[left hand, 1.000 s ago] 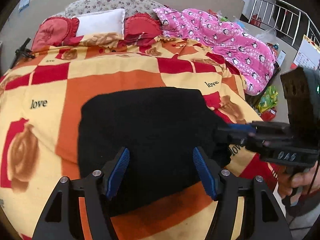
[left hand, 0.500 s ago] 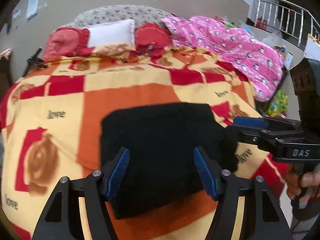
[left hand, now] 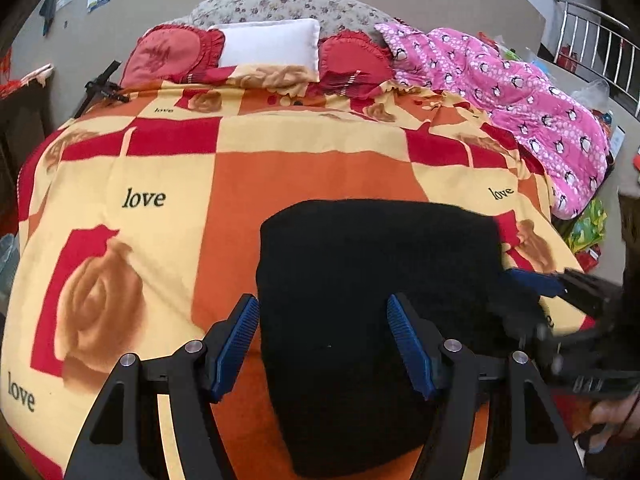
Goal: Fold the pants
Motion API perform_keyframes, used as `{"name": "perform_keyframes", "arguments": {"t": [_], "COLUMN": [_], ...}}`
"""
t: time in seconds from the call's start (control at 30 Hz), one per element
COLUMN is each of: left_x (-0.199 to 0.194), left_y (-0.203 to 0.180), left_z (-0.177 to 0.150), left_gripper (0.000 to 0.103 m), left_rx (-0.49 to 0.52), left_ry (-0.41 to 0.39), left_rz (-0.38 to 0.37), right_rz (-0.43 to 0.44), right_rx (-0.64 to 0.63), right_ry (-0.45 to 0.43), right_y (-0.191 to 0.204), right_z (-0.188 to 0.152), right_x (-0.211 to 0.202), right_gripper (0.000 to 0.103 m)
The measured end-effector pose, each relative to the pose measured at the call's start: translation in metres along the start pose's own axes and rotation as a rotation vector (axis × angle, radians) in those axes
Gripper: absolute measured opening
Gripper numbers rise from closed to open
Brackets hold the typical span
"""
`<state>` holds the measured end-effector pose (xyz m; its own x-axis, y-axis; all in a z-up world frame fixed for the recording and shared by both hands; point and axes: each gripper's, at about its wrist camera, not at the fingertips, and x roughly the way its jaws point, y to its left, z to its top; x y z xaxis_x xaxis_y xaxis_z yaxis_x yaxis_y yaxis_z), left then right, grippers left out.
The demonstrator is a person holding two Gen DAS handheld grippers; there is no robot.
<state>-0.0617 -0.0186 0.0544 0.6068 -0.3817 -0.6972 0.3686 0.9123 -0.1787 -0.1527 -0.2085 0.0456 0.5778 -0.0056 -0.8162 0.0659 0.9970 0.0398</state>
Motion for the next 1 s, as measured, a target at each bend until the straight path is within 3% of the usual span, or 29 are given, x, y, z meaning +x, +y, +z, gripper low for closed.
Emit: {"name": "perform_keyframes", "arguments": {"t": [0.07, 0.2, 0.33, 0.5, 0.6, 0.77, 1.0], "left_x": [0.003, 0.009, 0.011, 0.012, 0.012, 0.012, 0.013], "left_y": [0.001, 0.003, 0.003, 0.004, 0.002, 0.000, -0.002], "left_z": [0.002, 0.003, 0.002, 0.002, 0.001, 0.002, 0.003], "left_gripper": [0.068, 0.072, 0.073, 0.073, 0.073, 0.073, 0.076], "left_rx": [-0.018, -0.033, -0.027, -0.028, -0.027, -0.026, 0.005], "left_ry": [0.002, -0.007, -0.011, -0.006, -0.010, -0.008, -0.017], "left_rz": [-0.004, -0.002, 0.006, 0.003, 0.010, 0.018, 0.049], "right_rz": [0.012, 0.106, 0.065, 0.003, 0.029, -0.038, 0.028], "right_rx": [0.027, 0.149, 0.093, 0.030, 0.035, 0.005, 0.094], "right_ry": [0.024, 0.033, 0.034, -0.048, -0.113, -0.149, -0.051], "right_y": [-0.005, -0.026, -0.018, -0.007, -0.002, 0.010, 0.001], "right_z": [-0.005, -0.011, -0.005, 0.012, 0.021, 0.032, 0.018], "right_x": [0.009, 0.017, 0.005, -0.032, -0.044, -0.023, 0.021], "right_gripper": [0.102, 0.103, 0.102, 0.102, 0.103, 0.103, 0.103]}}
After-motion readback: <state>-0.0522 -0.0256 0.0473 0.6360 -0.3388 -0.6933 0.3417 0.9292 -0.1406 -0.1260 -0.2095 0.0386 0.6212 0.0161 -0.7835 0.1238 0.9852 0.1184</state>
